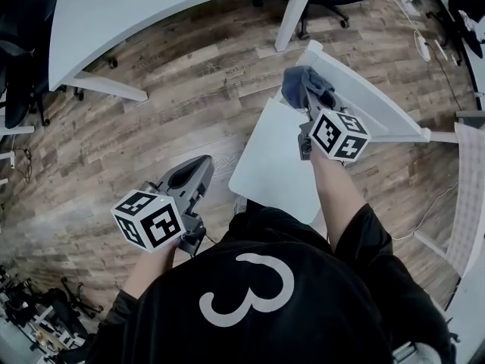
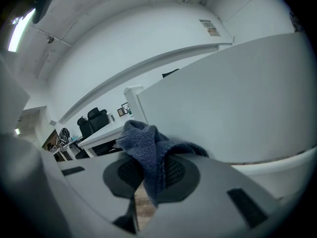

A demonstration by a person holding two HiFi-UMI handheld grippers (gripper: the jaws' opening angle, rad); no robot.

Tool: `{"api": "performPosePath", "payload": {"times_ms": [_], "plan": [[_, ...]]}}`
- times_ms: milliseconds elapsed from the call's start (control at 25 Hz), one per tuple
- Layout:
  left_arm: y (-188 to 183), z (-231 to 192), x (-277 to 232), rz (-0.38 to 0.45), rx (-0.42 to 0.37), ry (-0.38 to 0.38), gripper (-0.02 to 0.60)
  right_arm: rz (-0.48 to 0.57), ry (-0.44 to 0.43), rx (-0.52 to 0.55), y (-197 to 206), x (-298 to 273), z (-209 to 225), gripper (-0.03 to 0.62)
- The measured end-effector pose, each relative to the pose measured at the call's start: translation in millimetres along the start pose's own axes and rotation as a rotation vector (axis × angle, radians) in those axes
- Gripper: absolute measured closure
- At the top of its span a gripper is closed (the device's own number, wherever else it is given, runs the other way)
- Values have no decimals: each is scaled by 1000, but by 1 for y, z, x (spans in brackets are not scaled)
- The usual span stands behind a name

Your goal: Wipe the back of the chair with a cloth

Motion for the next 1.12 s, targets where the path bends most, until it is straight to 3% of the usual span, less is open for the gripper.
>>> {"api": "performPosePath", "payload": {"times_ms": [720,1120], "plan": [[-3,6,-11,-38,-33,26,568,42,1,-82,2,5,8,548],[4,19,-22,-77,-70,64,568,68,76,-109,6,36,34,547]]}}
Point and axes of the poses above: the fingertips, and each gripper's own axes: x backward along the fingers, z to its right, y out of its underside, the point moved 6 cm from there along x, backward along the fingers, and after that the axes turned 1 degree about -x, right-handed, at the moved point
